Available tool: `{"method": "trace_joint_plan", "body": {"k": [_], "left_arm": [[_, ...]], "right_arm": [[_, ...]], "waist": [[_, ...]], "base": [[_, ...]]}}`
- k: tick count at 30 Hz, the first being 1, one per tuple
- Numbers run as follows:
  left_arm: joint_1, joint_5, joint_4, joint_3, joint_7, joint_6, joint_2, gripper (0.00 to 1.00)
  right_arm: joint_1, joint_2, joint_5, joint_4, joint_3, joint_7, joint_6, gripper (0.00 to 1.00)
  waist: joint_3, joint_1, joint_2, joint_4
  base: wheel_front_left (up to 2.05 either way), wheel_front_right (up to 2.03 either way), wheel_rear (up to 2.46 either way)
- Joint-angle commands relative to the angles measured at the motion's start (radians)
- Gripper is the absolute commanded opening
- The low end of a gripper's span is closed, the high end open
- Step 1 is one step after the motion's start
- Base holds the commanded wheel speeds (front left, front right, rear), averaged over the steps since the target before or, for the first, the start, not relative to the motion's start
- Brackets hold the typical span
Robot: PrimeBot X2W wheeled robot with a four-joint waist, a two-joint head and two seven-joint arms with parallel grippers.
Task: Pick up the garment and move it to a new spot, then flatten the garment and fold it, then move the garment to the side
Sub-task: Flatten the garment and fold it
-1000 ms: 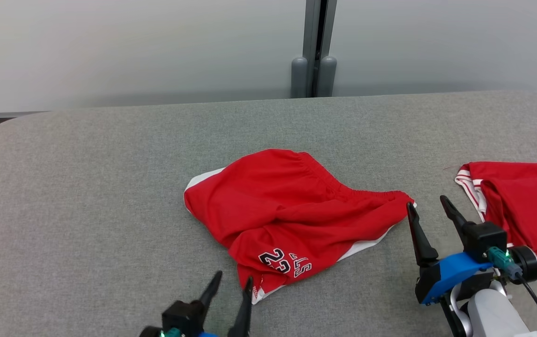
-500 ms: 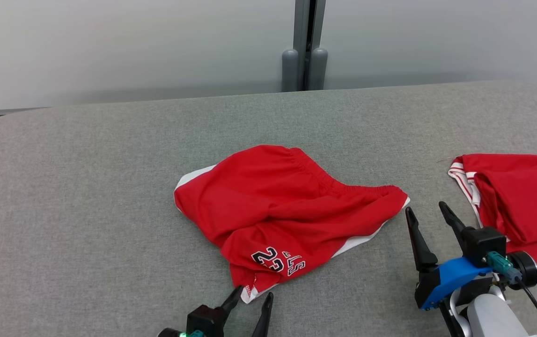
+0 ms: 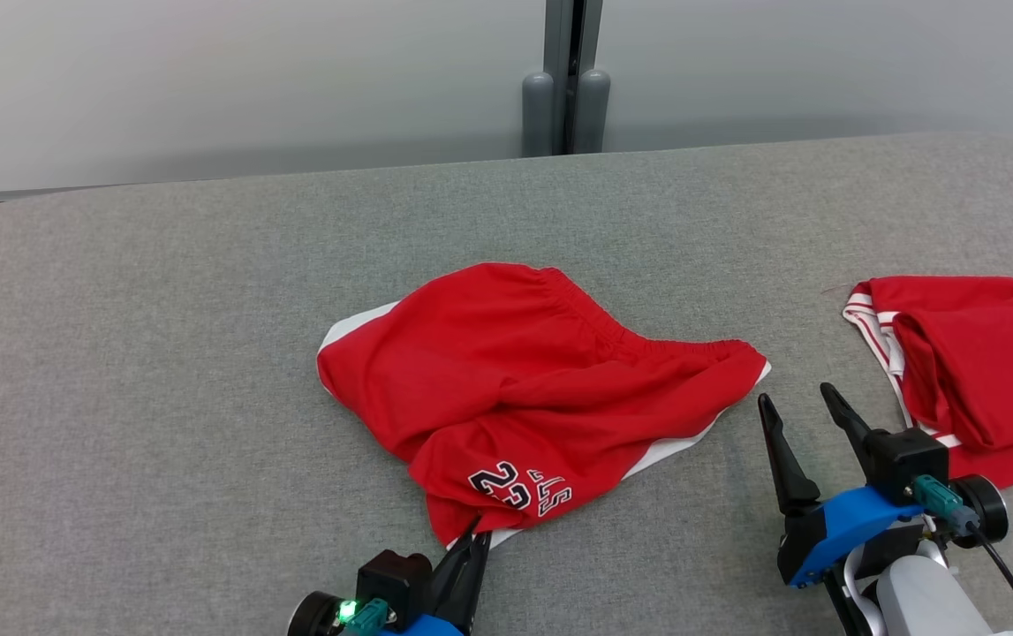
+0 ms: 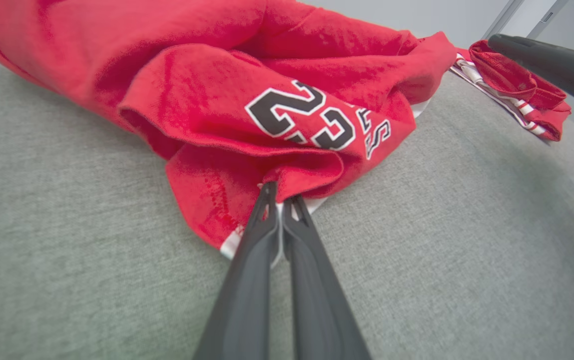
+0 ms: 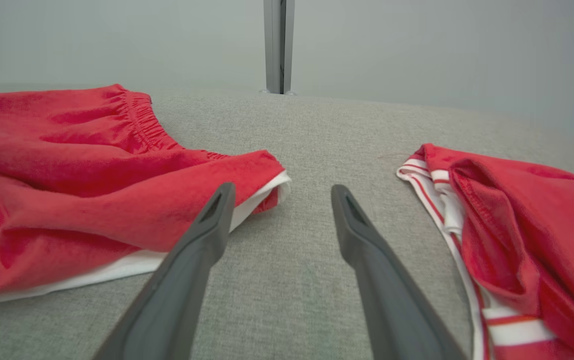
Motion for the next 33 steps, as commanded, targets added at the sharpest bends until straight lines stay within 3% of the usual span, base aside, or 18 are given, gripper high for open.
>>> {"method": "trace_joint_plan", "body": {"k": [1, 10, 18, 26, 33], "left_arm": [[-0.014, -0.008, -0.004, 0.007, -0.004, 0.003, 0.001, 0.0], [0.048, -0.044, -0.106, 0.103, -0.004, 0.008, 0.002, 0.0], [0.095, -0.064, -0.104, 0.225, -0.004, 0.023, 0.001, 0.0], [0.071, -0.043, -0.065, 0.374, -0.004, 0.037, 0.001, 0.0], [0.066, -0.045, -0.026, 0.423, -0.004, 0.044, 0.001, 0.0]], "right_arm": [[-0.006, -0.007, 0.006, 0.004, -0.001, -0.003, 0.0, 1.0], [0.021, -0.001, 0.017, 0.014, -0.015, -0.003, 0.0, 1.0], [0.046, 0.016, 0.029, 0.026, -0.025, -0.003, 0.0, 1.0], [0.059, 0.029, 0.044, 0.031, -0.007, -0.003, 0.0, 1.0], [0.066, 0.033, 0.049, 0.021, 0.013, -0.003, 0.0, 1.0]], "waist": [[0.002, 0.0, 0.0, 0.003], [-0.025, 0.0, 0.0, 0.052], [-0.05, 0.0, 0.0, 0.09], [-0.055, 0.0, 0.0, 0.057], [-0.049, 0.0, 0.0, 0.029]], "base": [[0.0, 0.0, 0.0], [0.0, 0.0, 0.0], [0.0, 0.0, 0.0], [0.0, 0.0, 0.0], [0.0, 0.0, 0.0]]}}
